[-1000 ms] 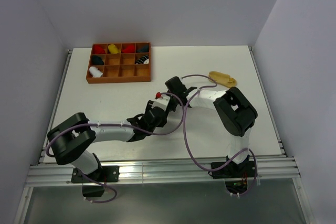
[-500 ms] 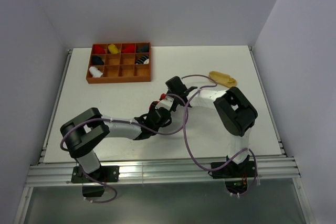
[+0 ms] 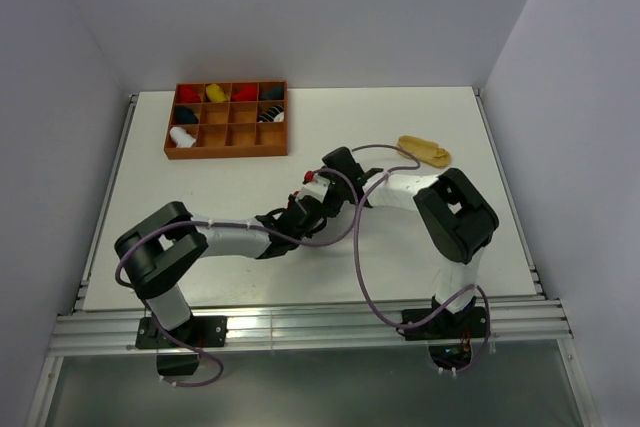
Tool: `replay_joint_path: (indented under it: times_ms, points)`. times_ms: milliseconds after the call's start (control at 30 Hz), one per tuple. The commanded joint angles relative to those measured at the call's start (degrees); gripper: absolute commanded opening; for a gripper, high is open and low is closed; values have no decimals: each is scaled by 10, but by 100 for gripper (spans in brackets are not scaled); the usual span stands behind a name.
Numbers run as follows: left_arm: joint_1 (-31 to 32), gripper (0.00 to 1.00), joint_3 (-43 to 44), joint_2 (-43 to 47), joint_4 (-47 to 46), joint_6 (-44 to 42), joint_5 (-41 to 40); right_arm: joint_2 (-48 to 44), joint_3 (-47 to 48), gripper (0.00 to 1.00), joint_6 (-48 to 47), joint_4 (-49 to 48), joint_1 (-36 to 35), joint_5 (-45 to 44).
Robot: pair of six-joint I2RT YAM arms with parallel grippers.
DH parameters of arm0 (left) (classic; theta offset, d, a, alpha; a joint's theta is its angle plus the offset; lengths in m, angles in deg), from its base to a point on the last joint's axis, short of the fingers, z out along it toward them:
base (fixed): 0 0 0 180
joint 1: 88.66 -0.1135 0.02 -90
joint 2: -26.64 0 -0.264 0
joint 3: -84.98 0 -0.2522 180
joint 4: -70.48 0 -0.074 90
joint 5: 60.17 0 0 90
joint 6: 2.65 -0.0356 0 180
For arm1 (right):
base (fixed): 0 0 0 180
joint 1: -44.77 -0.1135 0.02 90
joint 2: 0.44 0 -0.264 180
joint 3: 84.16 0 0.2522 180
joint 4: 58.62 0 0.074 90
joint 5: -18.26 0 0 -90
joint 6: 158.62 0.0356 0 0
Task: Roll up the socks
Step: Roll the sock at the center of the board.
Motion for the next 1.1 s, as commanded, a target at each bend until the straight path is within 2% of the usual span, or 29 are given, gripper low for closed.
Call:
replay_joint_path:
  times_ms: [0, 67, 100, 133, 167, 333, 500, 633, 900, 1067]
  points:
    - [-44, 1, -6, 24, 53, 55, 138, -52, -36, 58, 9, -24, 11, 9]
    - [-79, 1, -11, 35, 54, 78, 206, -70, -58, 64, 15, -49, 19, 4]
    - [-114, 1, -24, 53, 45, 100, 276, -91, -84, 70, 25, -76, 30, -6]
    - [-123, 1, -24, 53, 41, 108, 277, -91, -84, 70, 25, -83, 30, -9]
    - [-134, 1, -28, 57, 40, 115, 323, -96, -88, 71, 24, -90, 32, -12]
    - [-201, 1, -37, 47, 26, 164, 437, -96, -115, 71, 24, -154, 32, -5]
    - [-234, 1, -50, 23, 1, 213, 541, -82, -122, 71, 20, -201, 31, -5]
    - [-265, 1, -68, 6, -25, 246, 596, -67, -114, 70, 13, -217, 31, -5]
    - [-300, 1, -88, -16, -40, 280, 620, -26, -100, 67, 8, -200, 31, -7]
    - [-310, 1, -87, -40, -51, 295, 646, -11, -106, 59, 2, -211, 30, -8]
